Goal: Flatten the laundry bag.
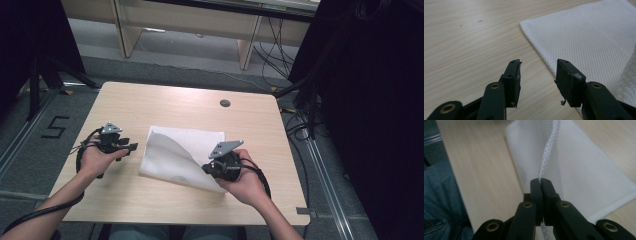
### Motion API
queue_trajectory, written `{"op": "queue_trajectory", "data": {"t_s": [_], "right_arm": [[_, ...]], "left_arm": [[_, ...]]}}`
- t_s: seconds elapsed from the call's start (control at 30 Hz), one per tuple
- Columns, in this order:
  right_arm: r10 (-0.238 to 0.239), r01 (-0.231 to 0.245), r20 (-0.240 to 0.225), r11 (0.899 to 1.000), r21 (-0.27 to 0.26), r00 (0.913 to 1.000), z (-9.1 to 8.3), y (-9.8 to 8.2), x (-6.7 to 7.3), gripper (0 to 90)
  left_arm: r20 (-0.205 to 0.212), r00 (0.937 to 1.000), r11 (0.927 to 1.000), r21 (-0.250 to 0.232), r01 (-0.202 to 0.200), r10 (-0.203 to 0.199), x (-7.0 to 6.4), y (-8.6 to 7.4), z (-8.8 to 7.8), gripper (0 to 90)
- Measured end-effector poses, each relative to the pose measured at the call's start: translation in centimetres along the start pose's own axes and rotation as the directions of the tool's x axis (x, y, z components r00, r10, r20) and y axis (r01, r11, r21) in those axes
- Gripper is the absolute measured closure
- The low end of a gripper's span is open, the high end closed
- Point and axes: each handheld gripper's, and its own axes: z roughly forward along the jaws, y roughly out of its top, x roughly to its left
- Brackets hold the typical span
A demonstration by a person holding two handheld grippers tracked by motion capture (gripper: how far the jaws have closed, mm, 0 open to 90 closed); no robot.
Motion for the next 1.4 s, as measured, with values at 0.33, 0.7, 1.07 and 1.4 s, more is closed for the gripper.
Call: {"op": "queue_trajectory", "data": {"t_s": [0.33, 0.7, 1.07, 1.4], "right_arm": [[0.025, -0.024, -0.052, 0.999, 0.032, 0.9983, 0.0, -1.9, 1.9, 89.9], [-0.005, 0.013, -0.122, 0.998, 0.067, 0.9926, 0.4, -3.0, 3.2, 89.6], [-0.021, 0.043, -0.167, 0.991, 0.130, 0.9857, 1.1, -4.3, 4.3, 89.3], [-0.016, 0.048, -0.188, 0.984, 0.169, 0.9821, 2.4, -5.1, 4.1, 88.7]], "left_arm": [[0.030, 0.9980, 0.9984, 0.008, -0.056, 0.056, -1.4, 0.3, 0.4, 54.6], [0.079, 0.9924, 0.9955, 0.004, -0.095, 0.094, -2.2, 0.3, 0.7, 54.6], [0.123, 0.9849, 0.9921, 0.016, -0.125, 0.122, -2.8, 0.2, 1.1, 53.9], [0.151, 0.9738, 0.9840, 0.028, -0.176, 0.170, -3.8, 0.0, 1.5, 53.0]]}}
